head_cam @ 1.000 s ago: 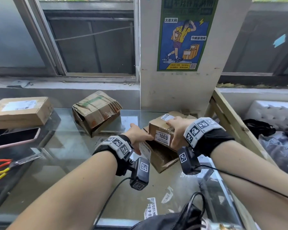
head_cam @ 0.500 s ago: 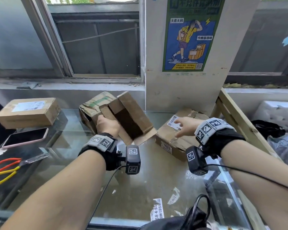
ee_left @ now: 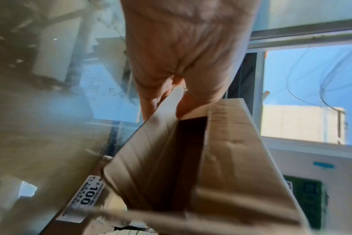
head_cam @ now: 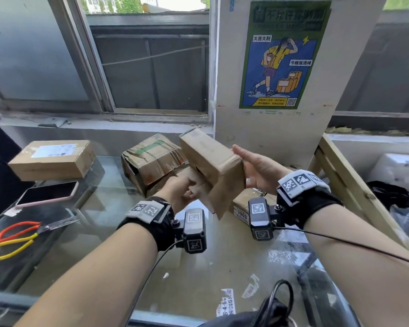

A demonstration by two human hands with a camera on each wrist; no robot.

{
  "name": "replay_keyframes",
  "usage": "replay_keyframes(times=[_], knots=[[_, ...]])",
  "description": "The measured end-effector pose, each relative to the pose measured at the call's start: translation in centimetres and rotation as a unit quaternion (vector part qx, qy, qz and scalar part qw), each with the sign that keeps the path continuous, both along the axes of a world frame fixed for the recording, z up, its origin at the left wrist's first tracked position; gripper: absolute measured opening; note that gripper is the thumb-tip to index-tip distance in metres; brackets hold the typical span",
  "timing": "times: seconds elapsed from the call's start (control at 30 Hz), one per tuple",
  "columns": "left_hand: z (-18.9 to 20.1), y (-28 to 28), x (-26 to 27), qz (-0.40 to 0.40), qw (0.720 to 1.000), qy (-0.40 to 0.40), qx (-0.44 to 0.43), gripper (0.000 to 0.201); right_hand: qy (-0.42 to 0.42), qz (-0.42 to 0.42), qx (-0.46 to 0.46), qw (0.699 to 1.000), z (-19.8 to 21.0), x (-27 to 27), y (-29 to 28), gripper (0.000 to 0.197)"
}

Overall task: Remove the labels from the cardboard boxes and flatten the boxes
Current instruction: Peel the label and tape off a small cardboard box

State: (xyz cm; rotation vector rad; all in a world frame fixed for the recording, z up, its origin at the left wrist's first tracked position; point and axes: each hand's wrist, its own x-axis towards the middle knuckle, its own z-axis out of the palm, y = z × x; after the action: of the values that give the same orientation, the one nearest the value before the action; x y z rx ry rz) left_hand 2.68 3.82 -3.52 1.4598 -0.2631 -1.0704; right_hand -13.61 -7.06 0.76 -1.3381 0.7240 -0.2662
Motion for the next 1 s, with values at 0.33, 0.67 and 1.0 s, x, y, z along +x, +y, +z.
replay_keyframes(times=[0.33, 0.67, 1.0], knots=[[1.1, -0.8, -1.4, -0.173, 0.984, 0.015, 0.031, 0.053, 0.108, -0.017, -0.031, 0.994, -0.3, 1.2, 0.8, 0.045], [1.5, 0.1, 1.1, -0.215, 0.967, 0.133, -0.027, 0.022, 0.131, 0.095, -0.156, 0.974, 1.7, 1.5, 1.2, 0.046], [3.0, 2.2, 1.4, -0.428, 0.899, 0.011, -0.093, 0.053, 0.231, 0.147, -0.21, 0.939, 2.4, 2.6, 1.5, 0.069]])
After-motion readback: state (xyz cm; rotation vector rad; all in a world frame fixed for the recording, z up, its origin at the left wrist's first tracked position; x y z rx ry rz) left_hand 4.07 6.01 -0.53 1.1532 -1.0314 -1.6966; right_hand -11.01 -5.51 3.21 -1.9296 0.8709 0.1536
